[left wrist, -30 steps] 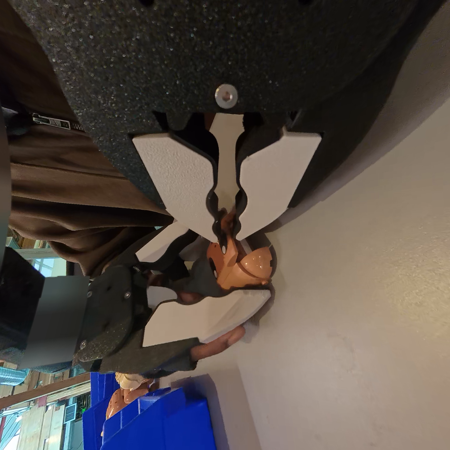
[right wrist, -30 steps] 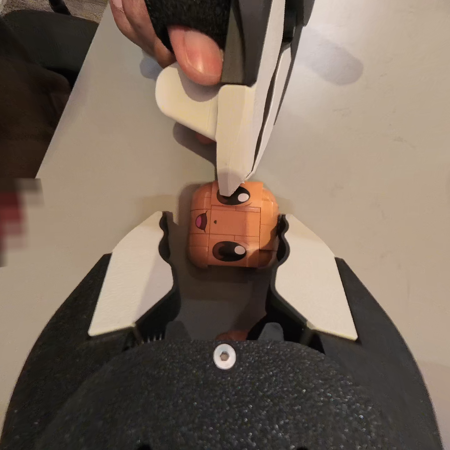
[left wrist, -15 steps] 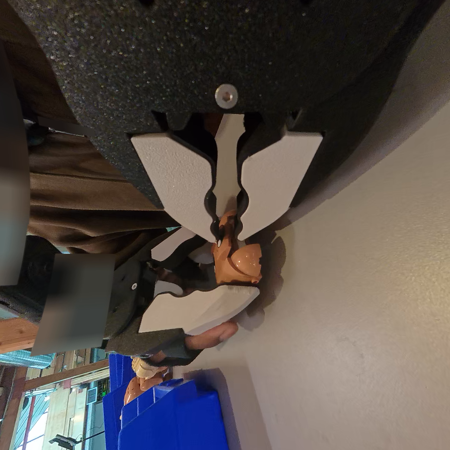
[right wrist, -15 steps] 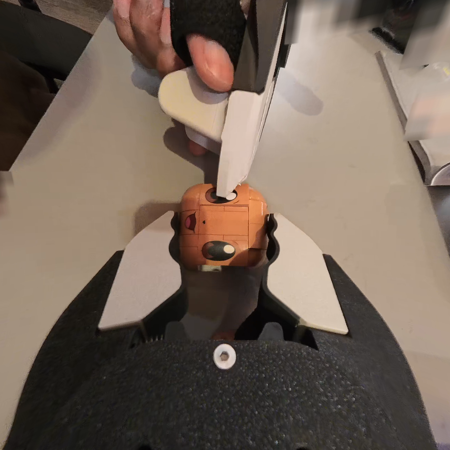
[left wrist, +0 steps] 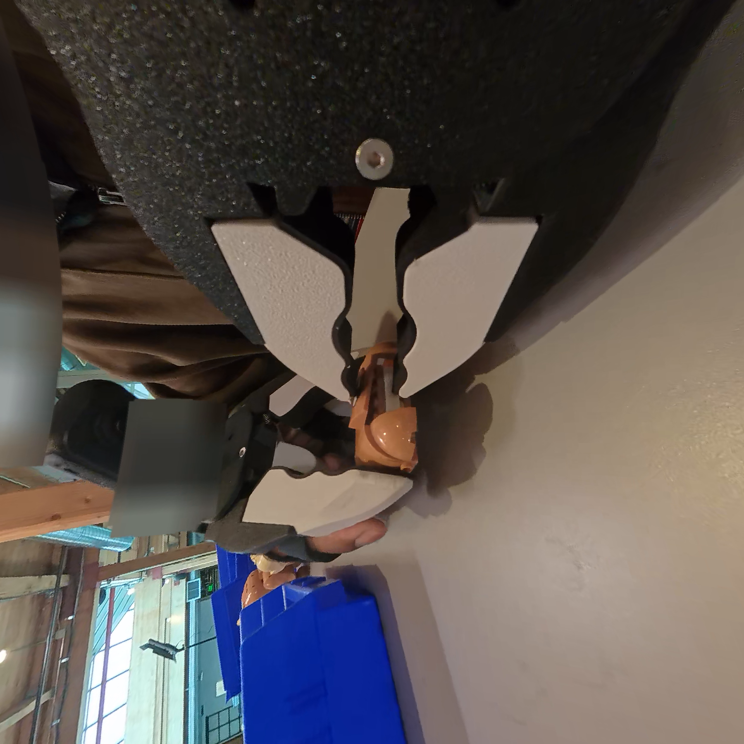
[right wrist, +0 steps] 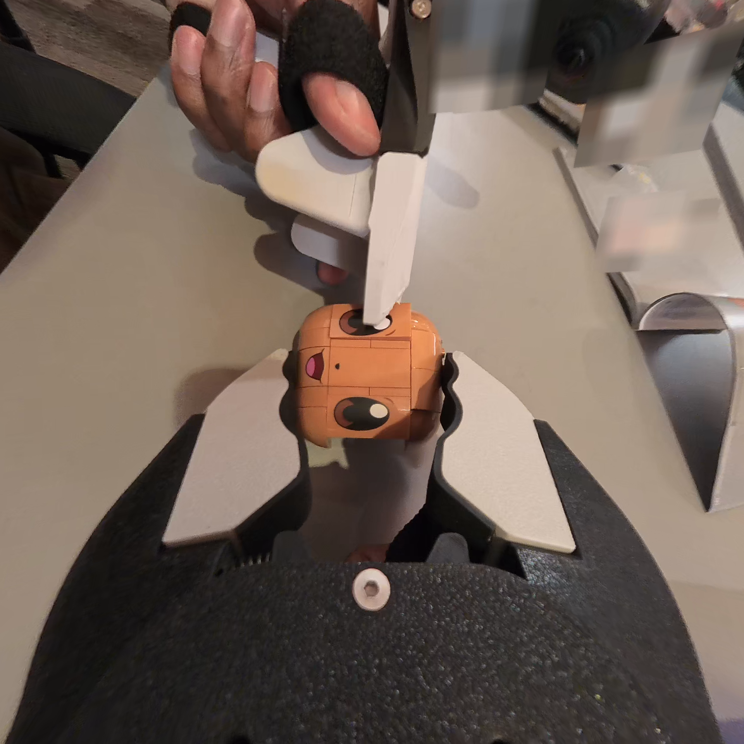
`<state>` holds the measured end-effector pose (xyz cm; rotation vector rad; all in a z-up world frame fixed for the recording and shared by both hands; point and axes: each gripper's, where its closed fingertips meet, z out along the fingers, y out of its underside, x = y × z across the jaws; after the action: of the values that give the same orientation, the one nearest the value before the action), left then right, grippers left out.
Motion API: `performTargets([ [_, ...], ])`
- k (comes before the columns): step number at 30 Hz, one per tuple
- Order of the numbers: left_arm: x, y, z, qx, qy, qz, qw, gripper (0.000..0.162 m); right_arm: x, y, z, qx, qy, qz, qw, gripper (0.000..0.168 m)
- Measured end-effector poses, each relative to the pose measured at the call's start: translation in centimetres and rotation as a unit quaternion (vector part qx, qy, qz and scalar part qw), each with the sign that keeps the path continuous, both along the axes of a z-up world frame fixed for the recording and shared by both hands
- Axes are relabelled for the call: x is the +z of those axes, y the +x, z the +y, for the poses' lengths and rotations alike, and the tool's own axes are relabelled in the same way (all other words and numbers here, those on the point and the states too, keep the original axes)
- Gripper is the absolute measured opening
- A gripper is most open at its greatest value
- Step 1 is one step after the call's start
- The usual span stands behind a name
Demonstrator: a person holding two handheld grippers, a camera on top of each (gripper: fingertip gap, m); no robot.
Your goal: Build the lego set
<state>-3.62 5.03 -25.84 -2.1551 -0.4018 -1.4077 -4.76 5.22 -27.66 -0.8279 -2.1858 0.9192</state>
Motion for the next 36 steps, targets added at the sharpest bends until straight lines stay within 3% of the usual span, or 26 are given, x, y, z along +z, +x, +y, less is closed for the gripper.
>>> performTargets([
  [6,0.2,-0.3,0.2,0.021,0.014,0.008,1.000,0.016,0.1,-0.3,0.2,-0.008,0.019,0.018,1.000,0.069],
  [11,0.6,-0.1,0.1,0.014,0.015,0.024,1.000,0.005,0.0,-0.4,0.3,-0.013,0.036,0.025,0.999,0.069],
  [36,1.1,-0.3,-0.1,0.000,0.008,0.029,1.000,0.008,1.0,-0.5,0.1,-0.010,0.044,0.073,0.996,0.069],
])
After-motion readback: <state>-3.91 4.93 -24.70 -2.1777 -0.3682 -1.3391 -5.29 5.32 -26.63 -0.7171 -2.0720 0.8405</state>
